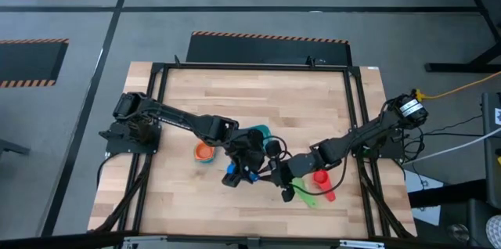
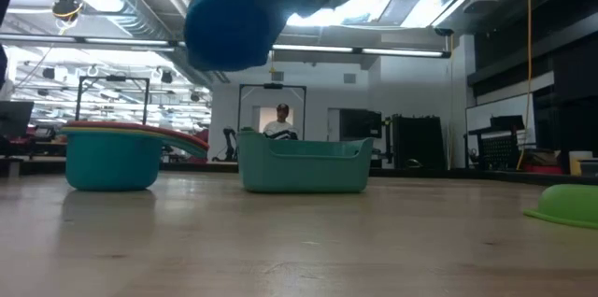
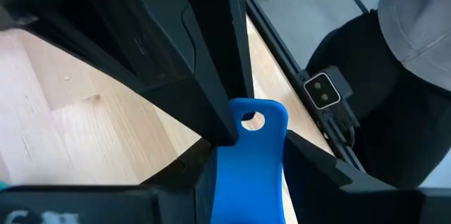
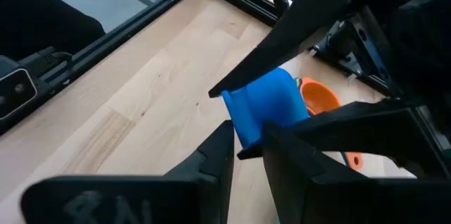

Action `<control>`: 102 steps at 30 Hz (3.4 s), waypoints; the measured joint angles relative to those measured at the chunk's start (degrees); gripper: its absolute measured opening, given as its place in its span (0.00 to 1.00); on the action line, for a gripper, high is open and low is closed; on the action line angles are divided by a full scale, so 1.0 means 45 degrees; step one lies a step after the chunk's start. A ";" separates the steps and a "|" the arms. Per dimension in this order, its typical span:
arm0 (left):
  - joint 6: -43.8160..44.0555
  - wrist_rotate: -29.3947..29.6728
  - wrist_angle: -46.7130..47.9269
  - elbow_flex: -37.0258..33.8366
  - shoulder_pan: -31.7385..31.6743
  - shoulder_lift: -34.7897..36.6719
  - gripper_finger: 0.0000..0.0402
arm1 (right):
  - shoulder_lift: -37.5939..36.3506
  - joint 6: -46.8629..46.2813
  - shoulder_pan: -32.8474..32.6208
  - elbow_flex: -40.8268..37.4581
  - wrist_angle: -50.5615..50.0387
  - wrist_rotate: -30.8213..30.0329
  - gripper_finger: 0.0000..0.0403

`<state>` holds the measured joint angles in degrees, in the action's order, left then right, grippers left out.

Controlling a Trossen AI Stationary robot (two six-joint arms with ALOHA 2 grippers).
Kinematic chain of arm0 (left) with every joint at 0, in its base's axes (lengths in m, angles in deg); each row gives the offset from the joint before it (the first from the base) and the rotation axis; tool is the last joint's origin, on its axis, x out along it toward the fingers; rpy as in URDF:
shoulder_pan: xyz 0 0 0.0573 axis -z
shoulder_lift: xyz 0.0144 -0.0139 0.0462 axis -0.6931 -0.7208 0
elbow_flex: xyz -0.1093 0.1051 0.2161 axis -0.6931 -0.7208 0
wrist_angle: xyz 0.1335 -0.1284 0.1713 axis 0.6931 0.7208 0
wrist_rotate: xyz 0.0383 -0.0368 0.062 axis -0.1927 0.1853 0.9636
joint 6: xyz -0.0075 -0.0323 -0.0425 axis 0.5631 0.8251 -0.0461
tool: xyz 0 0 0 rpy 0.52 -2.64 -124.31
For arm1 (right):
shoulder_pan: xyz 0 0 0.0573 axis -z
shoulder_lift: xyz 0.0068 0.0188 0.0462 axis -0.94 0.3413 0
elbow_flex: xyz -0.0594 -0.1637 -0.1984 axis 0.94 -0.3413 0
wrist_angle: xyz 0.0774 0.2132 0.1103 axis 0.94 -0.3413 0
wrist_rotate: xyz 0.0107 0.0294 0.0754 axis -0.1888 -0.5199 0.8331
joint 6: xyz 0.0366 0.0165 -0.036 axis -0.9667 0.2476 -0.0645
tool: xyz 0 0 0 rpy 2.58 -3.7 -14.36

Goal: Nest measuring cups in basket
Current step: Stack the blue measuring cup on top of the orange measuring cup

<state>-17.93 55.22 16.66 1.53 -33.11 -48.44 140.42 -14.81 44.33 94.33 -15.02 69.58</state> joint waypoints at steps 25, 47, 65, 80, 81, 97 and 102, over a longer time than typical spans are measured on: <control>0.0253 0.0062 -0.0355 0.0000 0.0014 0.0000 0.32 | 0.0413 0.0165 0.0098 -0.0010 0.0583 0.0640 0.03; 0.0340 0.0758 0.0178 0.0018 0.0010 0.0015 0.33 | 0.0413 -0.0199 0.0132 -0.0010 0.0461 0.0627 0.02; 0.0636 0.1750 0.4165 0.0022 -0.0010 0.1248 0.33 | 0.0413 -0.1827 0.0520 -0.0005 0.0150 0.1997 0.02; 0.3876 0.6833 0.9678 0.0000 0.2592 0.5814 0.33 | 0.0403 -0.4744 0.2207 0.0010 0.2316 0.2773 0.02; 0.4300 0.7383 0.9801 0.0000 0.2950 0.6057 0.33 | 0.0403 -0.4978 0.2385 0.0010 0.2590 0.2903 0.02; 0.9683 1.1759 0.8582 -0.5179 0.7902 0.8281 0.33 | 0.2038 -0.8916 0.4764 0.0060 0.7870 0.5399 0.02; 1.0079 1.1769 0.8039 -0.6442 0.8134 0.8267 0.33 | 0.3294 -1.0121 0.5319 0.1129 0.8164 0.6136 0.02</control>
<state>27.43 108.18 52.83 -27.46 3.49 -11.24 155.24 -60.36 68.26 99.41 21.72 97.20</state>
